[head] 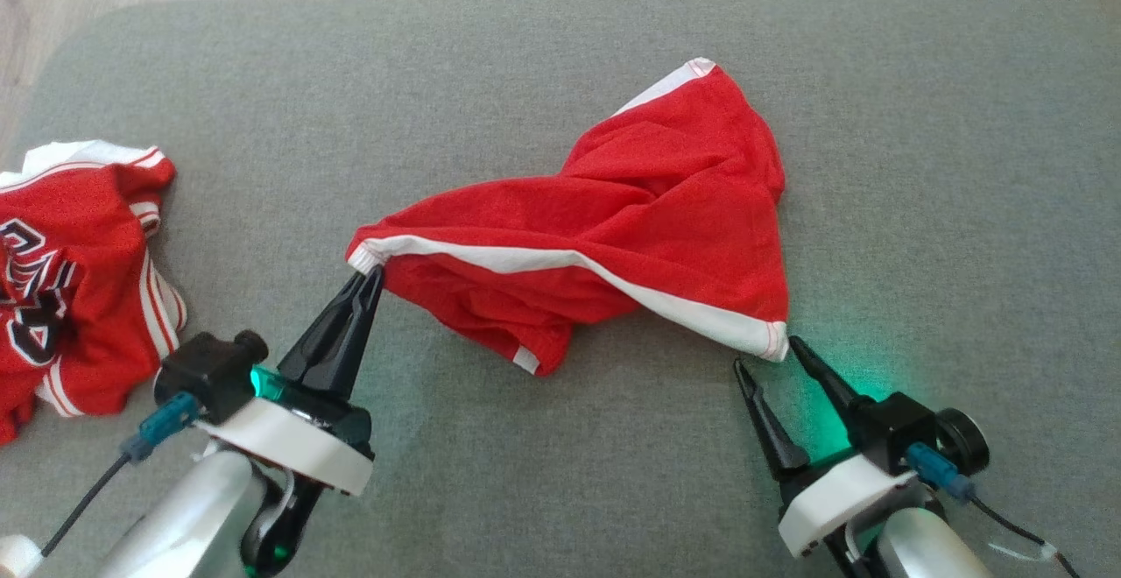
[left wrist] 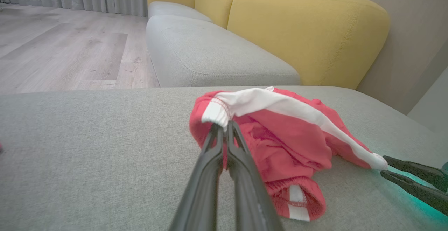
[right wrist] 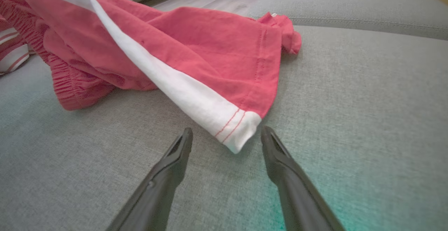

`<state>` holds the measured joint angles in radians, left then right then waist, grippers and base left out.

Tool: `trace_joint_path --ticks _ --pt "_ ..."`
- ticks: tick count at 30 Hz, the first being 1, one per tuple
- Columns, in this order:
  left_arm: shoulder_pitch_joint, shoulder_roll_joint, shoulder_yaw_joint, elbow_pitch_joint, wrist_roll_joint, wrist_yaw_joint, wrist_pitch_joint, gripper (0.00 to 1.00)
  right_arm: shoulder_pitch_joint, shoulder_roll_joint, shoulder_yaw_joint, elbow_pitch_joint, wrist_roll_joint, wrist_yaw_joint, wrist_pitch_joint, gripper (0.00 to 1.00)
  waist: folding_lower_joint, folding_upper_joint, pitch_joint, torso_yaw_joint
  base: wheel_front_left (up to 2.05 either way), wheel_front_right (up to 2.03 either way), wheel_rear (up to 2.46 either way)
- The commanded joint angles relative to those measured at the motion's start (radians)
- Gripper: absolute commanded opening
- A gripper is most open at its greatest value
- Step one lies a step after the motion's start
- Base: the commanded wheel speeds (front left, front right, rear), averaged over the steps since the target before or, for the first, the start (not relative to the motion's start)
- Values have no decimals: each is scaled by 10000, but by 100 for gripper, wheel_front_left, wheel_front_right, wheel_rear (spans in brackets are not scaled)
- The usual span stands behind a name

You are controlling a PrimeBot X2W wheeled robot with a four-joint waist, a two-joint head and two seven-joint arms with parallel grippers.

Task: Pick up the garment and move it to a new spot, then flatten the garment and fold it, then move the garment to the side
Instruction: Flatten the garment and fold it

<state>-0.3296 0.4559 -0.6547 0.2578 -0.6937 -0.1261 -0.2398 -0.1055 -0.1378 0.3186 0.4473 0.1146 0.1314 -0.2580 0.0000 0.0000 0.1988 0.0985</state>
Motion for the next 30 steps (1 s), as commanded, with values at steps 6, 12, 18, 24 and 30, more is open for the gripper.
trace_joint_path --ticks 6,12,18,24,30 --pt "-583 317 333 -302 92 59 -29 0 -443 -49 388 -51 136 -7 -38 33 0 0 90 34 0 0 0" --pt "-676 457 379 -371 112 121 -7 0 -577 -66 378 -105 89 -7 -38 0 0 0 204 -79 0 0 0" --pt "-1299 980 525 -992 883 250 -91 0 -900 -194 -928 -1811 -399 -7 -38 0 0 0 340 -510 0 0 0" --pt "-2928 1923 634 -2463 1556 119 450 0 -2362 -889 -2144 -3826 -578 -7 -38 0 0 0 507 -1288 0 0 0" --pt "-5566 2690 520 -3741 1923 -15 1600 0 -5011 -2369 -2692 -4699 -612 -7 51 0 0 0 864 -1970 0 0 0"
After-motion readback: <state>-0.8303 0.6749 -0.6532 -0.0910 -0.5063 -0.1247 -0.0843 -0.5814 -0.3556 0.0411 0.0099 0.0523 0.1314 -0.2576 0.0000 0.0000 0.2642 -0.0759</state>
